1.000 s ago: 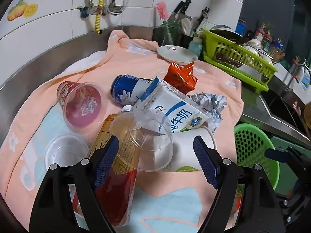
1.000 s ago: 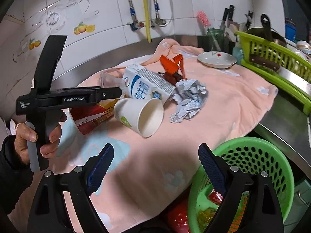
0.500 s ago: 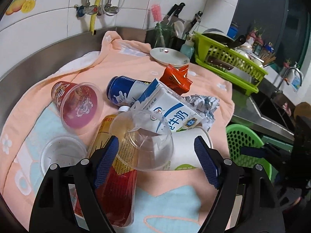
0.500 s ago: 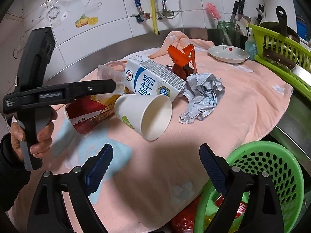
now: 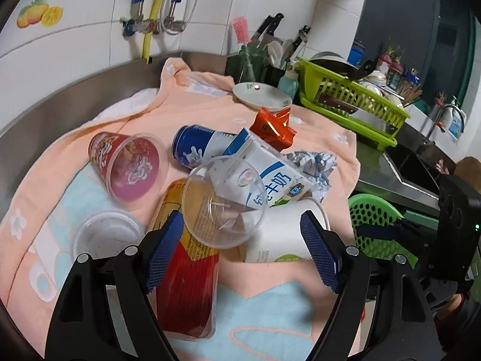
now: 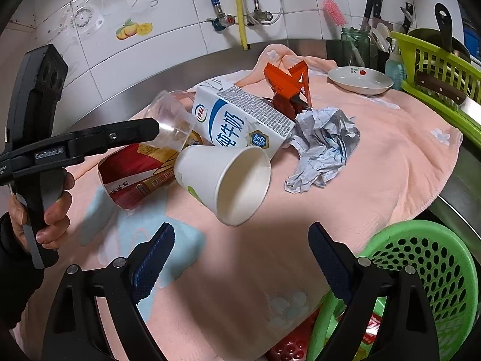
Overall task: Collect trash
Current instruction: 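Grasp the clear plastic cup with the left tool while the right tool grasps the white paper cup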
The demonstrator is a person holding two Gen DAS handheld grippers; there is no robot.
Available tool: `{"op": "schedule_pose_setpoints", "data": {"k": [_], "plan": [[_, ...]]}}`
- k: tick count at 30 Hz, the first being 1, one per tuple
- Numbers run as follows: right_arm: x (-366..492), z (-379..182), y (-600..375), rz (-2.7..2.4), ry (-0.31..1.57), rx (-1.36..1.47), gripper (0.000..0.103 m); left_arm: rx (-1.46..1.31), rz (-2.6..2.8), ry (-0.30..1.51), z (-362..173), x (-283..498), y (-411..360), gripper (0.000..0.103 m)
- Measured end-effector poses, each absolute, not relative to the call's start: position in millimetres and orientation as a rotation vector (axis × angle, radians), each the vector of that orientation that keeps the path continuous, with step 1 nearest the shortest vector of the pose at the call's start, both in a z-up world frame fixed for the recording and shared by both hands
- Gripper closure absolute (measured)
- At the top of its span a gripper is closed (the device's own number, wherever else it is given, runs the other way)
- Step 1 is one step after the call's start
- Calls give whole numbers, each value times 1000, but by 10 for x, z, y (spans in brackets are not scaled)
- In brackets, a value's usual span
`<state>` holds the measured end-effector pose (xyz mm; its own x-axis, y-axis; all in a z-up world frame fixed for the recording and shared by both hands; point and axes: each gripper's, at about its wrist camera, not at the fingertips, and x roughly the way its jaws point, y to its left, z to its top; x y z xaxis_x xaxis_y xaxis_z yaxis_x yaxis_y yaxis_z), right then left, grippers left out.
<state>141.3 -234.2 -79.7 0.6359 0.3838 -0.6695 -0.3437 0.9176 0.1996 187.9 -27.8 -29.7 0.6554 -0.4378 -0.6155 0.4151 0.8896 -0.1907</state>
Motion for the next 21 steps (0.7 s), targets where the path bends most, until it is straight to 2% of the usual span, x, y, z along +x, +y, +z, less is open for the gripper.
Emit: {"op": "schedule_pose_setpoints", "data": {"k": [1, 2, 18, 21], "plan": [[1413, -796, -2338, 416, 778, 54, 16, -21, -469, 700, -288, 1871, -283, 16], [1415, -797, -2333, 416, 779, 52, 16, -14, -458, 696, -279, 1874, -282, 15], [1505, -859, -2284, 453, 793, 35, 16, 26, -465, 782, -390, 2186, -417, 15], [1563, -875, -2274, 476, 796, 38, 14, 27, -487, 801, -392, 2253, -438, 11]]}}
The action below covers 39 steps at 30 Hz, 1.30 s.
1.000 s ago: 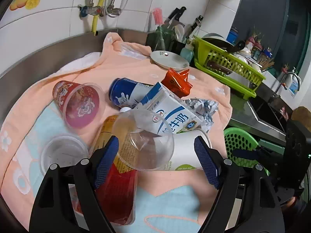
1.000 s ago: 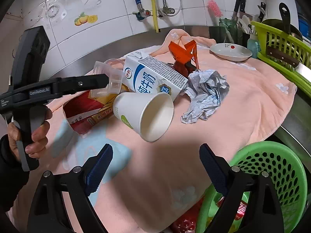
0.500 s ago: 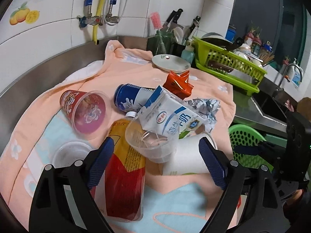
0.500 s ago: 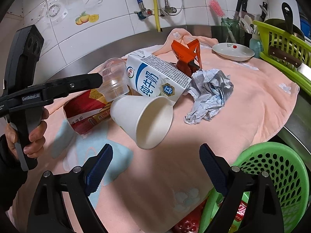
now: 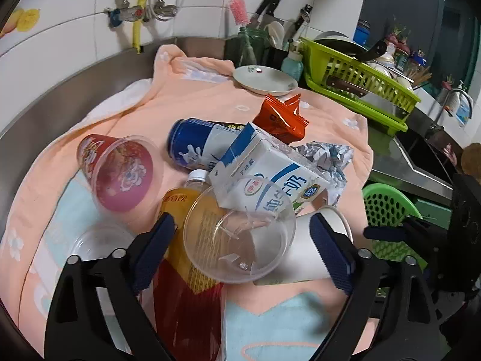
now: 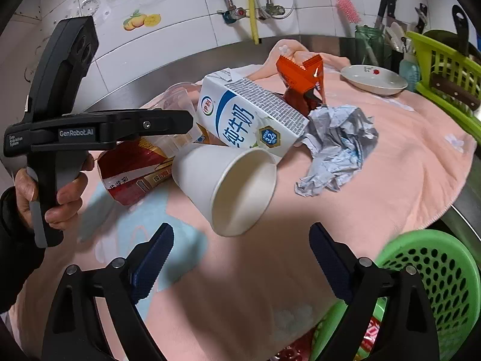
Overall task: Collect trash
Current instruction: 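Grasp the clear plastic cup with the left tool while the right tool grasps the white paper cup, then drop the paper cup into the green basket with the right tool while the left tool lifts the clear cup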
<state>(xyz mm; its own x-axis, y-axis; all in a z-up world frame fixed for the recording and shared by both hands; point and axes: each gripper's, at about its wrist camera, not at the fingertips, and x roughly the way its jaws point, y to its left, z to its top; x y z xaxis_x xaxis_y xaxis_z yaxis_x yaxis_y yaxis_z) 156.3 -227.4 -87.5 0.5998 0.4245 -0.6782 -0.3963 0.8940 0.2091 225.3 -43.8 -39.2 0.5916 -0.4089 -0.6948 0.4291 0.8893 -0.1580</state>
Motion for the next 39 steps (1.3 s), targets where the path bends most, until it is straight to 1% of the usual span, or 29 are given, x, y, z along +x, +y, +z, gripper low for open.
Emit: {"op": "schedule_pose_setpoints", "data": {"k": [7, 10, 12, 14, 15, 17, 20, 31, 32, 33, 34, 39], "plan": [[1790, -950, -2275, 540, 831, 82, 13, 48, -518, 810, -409, 2366, -468, 10], [1889, -980, -2278, 561, 844, 88, 13, 55, -536, 806, -411, 2368, -474, 12], [1953, -1000, -2277, 573, 852, 93, 12, 57, -541, 798, -408, 2373, -473, 16], [2023, -1025, -2263, 586, 862, 99, 11, 53, -546, 791, -405, 2372, -454, 25], [2052, -1034, -2257, 589, 864, 97, 11, 48, -549, 789, -402, 2373, -447, 27], [2101, -1042, -2237, 603, 864, 92, 11, 38, -556, 789, -396, 2372, -430, 35], [2180, -1057, -2198, 627, 869, 97, 11, 26, -568, 791, -392, 2372, -416, 39], [2374, -1061, -2170, 666, 881, 154, 11, 27, -561, 773, -392, 2306, -398, 40], [2368, -1057, -2165, 678, 877, 161, 12, 20, -561, 772, -385, 2301, -388, 40], [2370, -1054, -2158, 685, 874, 163, 18, 17, -561, 770, -380, 2295, -380, 40], [2344, -1049, -2146, 691, 871, 161, 21, 16, -558, 768, -374, 2288, -372, 40], [2207, -1032, -2096, 692, 854, 148, 23, 3, -555, 760, -331, 2232, -336, 40]]}}
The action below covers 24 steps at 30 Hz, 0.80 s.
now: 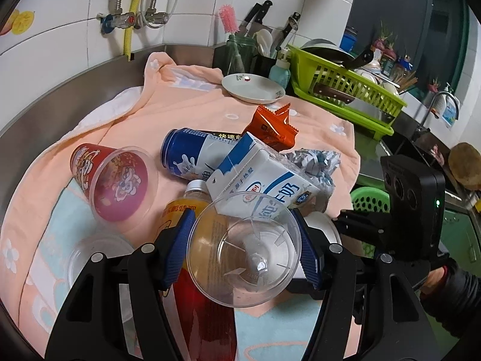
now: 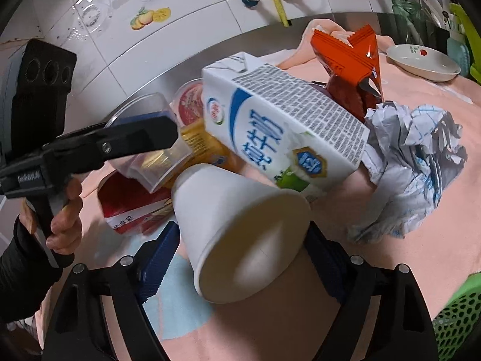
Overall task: Collect trash
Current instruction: 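Drop the paper cup into the green basket with the right tool while the left tool lifts the clear cup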
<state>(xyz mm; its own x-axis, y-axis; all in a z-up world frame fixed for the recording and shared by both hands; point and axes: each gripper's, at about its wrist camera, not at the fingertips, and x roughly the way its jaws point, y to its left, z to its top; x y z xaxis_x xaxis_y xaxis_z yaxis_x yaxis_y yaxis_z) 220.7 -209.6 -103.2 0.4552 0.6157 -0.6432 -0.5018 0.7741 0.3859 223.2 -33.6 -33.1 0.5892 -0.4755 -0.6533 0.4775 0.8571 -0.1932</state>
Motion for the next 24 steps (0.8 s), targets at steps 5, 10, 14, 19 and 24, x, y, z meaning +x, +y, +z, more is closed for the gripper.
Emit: {"op": "schedule_pose_setpoints", "data": {"k": [5, 10, 14, 19, 24], "plan": [[2018, -958, -2103, 675, 823, 151, 23, -1, -557, 748, -272, 2139, -324, 40], [1707, -801, -2213, 641, 769, 170, 24, -6, -570, 726, -173, 1982, -343, 40], [1507, -677, -2386, 589, 736, 188, 24, -6, -593, 712, -100, 1835, -410, 40], [1190, -613, -2838, 424, 733, 164, 24, 7, -639, 708, -42, 1631, -616, 40], [977, -819, -3411, 209, 827, 124, 23, 21, -707, 712, -33, 1479, -958, 40]]}}
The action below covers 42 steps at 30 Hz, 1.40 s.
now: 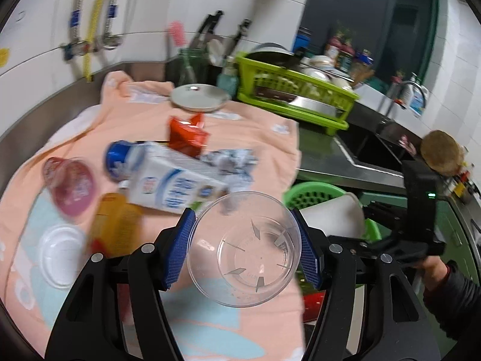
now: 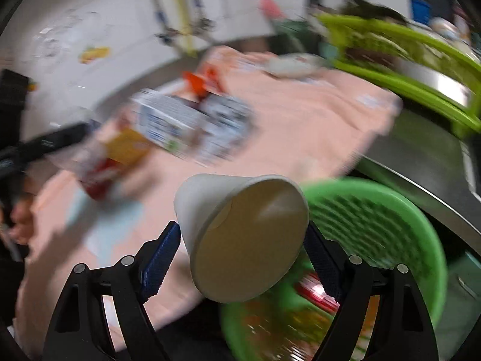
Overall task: Collect trash
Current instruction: 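Drop the paper cup into the green basket with the right tool while the left tool lifts the clear cup, then drop the clear plastic cup into the green basket with the left tool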
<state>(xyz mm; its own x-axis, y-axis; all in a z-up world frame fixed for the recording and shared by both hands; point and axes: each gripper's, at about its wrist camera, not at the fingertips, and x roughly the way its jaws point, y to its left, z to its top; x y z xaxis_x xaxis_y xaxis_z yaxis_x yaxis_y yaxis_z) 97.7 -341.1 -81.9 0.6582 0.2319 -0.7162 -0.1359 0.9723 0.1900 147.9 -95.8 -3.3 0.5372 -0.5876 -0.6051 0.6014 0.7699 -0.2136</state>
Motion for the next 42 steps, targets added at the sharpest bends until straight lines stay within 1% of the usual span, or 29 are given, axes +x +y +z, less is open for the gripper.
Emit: {"op": "schedule_pose_setpoints", "data": {"k": [3, 7, 8, 9, 11, 21, 32, 33, 34, 35, 42], "plan": [[870, -980, -3694, 89, 878, 79, 23, 38, -747, 721, -58, 1393, -1212, 40], [755, -1180, -3988, 8, 929, 93, 22, 59, -791, 750, -149, 1313, -1537, 40], [720, -1223, -4071, -8, 935, 111, 21, 66, -804, 761, -191, 1292, -1649, 40], [696, -1239, -4114, -18, 935, 122, 18, 69, -813, 773, -224, 1283, -1725, 40], [619, -1258, -4208, -23, 932, 148, 15, 76, -828, 794, -284, 1266, -1863, 40], [278, -1082, -4372, -85, 855, 115, 14, 131, -872, 894, -606, 1191, -2502, 40], [26, -949, -4477, -102, 799, 128, 14, 162, -882, 957, -816, 1146, -2810, 38], [20, -942, -4476, -102, 796, 131, 14, 163, -882, 958, -816, 1141, -2810, 37], [19, -938, -4472, -101, 794, 133, 14, 160, -883, 957, -811, 1133, -2801, 25], [17, -932, -4467, -99, 793, 136, 14, 153, -879, 948, -806, 1132, -2792, 16], [23, -885, -4400, -94, 782, 128, 14, 147, -875, 906, -705, 1087, -2694, 16]]}}
